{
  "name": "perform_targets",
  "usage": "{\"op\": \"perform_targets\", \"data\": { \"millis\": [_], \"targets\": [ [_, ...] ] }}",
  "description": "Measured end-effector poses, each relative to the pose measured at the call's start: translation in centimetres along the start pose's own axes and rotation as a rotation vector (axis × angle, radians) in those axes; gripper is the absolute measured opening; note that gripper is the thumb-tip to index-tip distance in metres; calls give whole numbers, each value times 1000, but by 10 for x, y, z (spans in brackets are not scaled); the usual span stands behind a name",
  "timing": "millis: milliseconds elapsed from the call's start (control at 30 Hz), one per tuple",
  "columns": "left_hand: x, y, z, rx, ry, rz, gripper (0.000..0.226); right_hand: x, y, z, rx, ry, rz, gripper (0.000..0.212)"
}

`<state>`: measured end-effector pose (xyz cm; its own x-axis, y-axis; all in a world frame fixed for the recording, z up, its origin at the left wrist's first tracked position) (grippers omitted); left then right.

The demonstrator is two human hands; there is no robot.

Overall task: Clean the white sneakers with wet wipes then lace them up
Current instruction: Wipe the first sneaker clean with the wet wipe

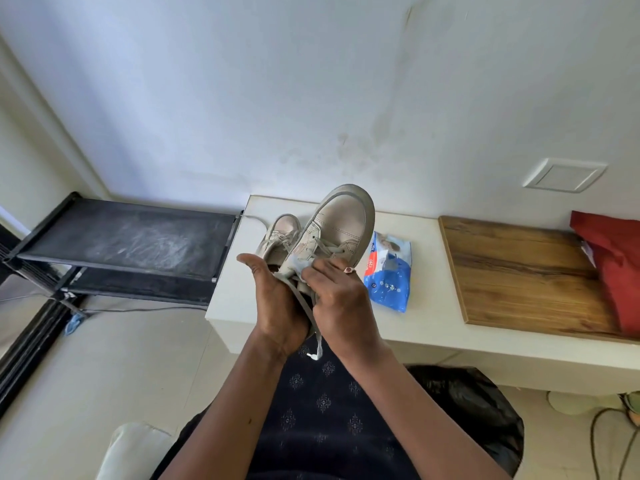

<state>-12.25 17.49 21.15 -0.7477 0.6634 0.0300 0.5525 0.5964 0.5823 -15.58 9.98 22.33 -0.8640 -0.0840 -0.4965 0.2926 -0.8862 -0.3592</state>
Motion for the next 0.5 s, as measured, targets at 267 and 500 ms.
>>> {"op": "perform_targets", "data": {
  "millis": [267,500],
  "targets": [
    [-3,-3,1,25,7,55,121,-1,20,12,129,-16,102,32],
    [-4,-2,-10,58,32,-37,101,-17,49,19,300,34,-128,37]
  ]
}}
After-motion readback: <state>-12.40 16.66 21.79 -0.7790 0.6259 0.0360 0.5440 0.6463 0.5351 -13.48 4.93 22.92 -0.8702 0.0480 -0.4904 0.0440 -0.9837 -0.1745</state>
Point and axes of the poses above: each hand's wrist, its own x-axis away from the middle knuckle, its own z-axis out of the back of the hand, y = z × x, the point moved 1 cm from there along -x, towards the middle knuckle, and after that the axes turned 9 degrees about -y, right-handed, at the moved point
